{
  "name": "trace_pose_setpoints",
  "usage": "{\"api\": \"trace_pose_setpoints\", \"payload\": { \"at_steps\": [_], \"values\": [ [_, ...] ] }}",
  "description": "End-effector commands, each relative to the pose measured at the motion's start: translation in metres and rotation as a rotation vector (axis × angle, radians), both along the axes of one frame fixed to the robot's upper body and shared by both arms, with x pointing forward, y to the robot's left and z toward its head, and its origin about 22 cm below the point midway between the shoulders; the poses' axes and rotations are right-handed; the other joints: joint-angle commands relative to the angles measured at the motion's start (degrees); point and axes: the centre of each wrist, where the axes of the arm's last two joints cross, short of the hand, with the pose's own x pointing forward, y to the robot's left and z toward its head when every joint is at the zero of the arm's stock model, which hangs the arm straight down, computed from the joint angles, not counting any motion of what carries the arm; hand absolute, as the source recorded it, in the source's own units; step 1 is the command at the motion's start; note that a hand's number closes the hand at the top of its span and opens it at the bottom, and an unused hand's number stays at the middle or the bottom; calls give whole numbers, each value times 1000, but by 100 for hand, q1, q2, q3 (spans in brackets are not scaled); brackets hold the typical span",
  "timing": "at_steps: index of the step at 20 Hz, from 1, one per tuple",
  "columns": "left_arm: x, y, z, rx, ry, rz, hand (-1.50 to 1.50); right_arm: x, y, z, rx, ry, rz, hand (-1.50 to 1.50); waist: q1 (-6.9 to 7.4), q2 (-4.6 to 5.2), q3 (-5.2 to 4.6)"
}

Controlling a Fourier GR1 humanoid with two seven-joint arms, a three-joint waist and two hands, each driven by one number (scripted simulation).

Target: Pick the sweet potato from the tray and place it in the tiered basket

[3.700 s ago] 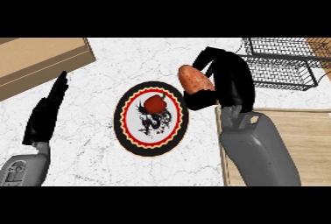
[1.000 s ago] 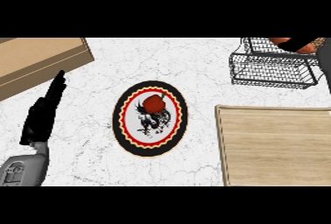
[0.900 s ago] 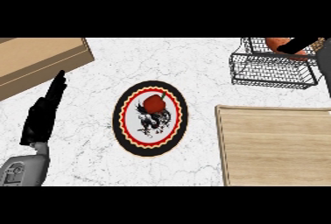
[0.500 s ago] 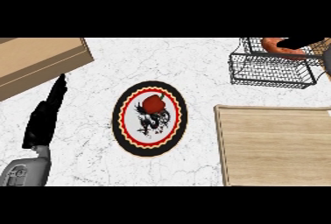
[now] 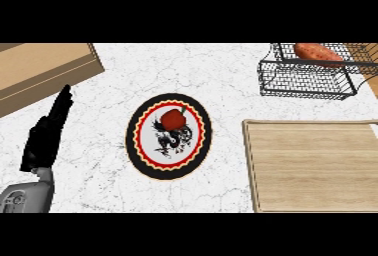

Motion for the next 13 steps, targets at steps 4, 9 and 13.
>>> {"api": "trace_pose_setpoints", "payload": {
  "at_steps": [4,9,13],
  "values": [
    [-5,-2,-8,3,-4,5,0,-58,-75,30,124,44,-38,-150,-116,-24,0],
    [-6,7,12,14,1,21,0,-112,-121,-1,140,40,-40,-150,-100,-22,4],
    [6,15,-8,-13,0,8,0,-153,-161,-12,219,-24,1,-150,-106,13,2]
  ]
}}
